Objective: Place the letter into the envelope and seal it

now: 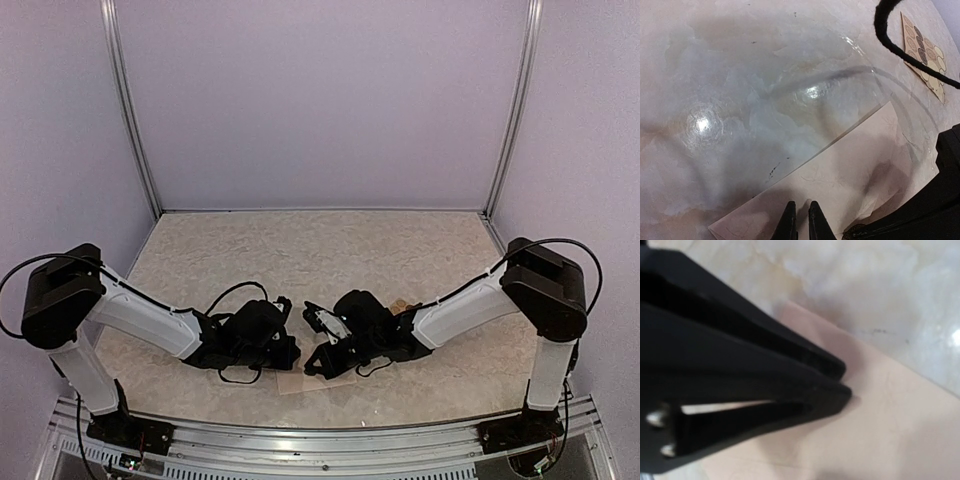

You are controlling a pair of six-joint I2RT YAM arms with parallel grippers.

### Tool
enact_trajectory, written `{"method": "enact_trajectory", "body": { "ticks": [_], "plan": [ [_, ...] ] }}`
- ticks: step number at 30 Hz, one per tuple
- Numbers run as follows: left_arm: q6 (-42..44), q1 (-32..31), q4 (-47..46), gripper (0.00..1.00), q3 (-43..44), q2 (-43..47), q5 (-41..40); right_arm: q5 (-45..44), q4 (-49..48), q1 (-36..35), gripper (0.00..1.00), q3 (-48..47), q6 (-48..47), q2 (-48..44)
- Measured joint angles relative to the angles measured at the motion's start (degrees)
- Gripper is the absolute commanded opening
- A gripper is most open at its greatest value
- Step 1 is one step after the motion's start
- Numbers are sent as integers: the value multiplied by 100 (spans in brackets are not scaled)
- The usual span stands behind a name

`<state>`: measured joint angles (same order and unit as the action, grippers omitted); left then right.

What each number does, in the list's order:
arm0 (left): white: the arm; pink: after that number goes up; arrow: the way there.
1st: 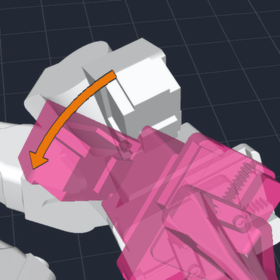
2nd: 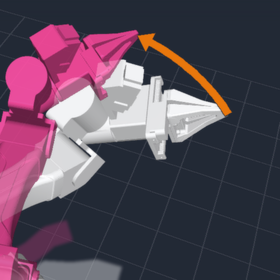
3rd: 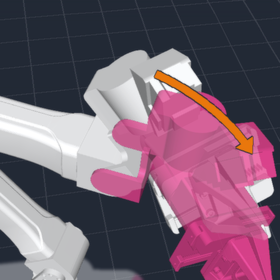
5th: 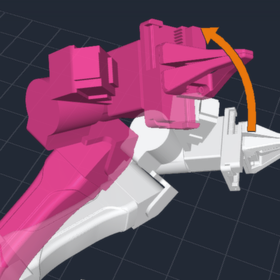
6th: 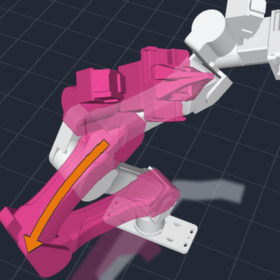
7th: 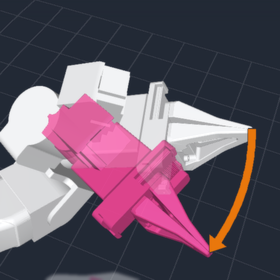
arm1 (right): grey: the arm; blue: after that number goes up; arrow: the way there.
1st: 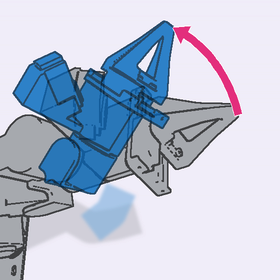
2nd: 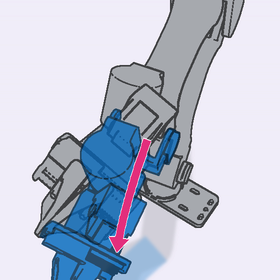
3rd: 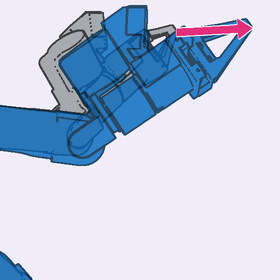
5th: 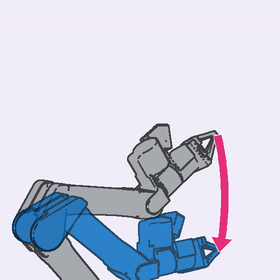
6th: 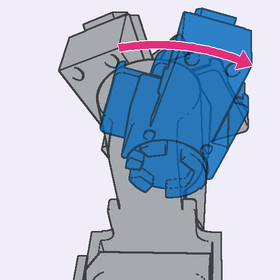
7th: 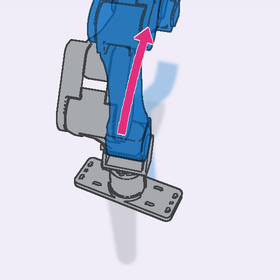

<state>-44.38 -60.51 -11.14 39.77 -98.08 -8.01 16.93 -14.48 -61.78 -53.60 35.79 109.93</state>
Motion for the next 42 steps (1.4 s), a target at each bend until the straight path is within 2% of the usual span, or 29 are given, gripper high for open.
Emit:
{"method": "enact_trajectory", "body": {
  "ticks": [13, 22, 33, 42],
  "plan": [
    [-31, -9, 33, 10, 15, 7, -4, 142, -138, 0, 0, -2, 232, 170],
    [-212, -229, 203, 10, 46, 201, 39, 140, -212, 0, 0, 31, 337, 173],
    [-474, -232, -531, 7, -125, -131, 146, 238, -271, 0, 0, 72, 337, 173],
    [-621, -297, -616, 7, -103, -195, -46, 483, -474, 0, 0, 214, 330, 173]
  ]
}}
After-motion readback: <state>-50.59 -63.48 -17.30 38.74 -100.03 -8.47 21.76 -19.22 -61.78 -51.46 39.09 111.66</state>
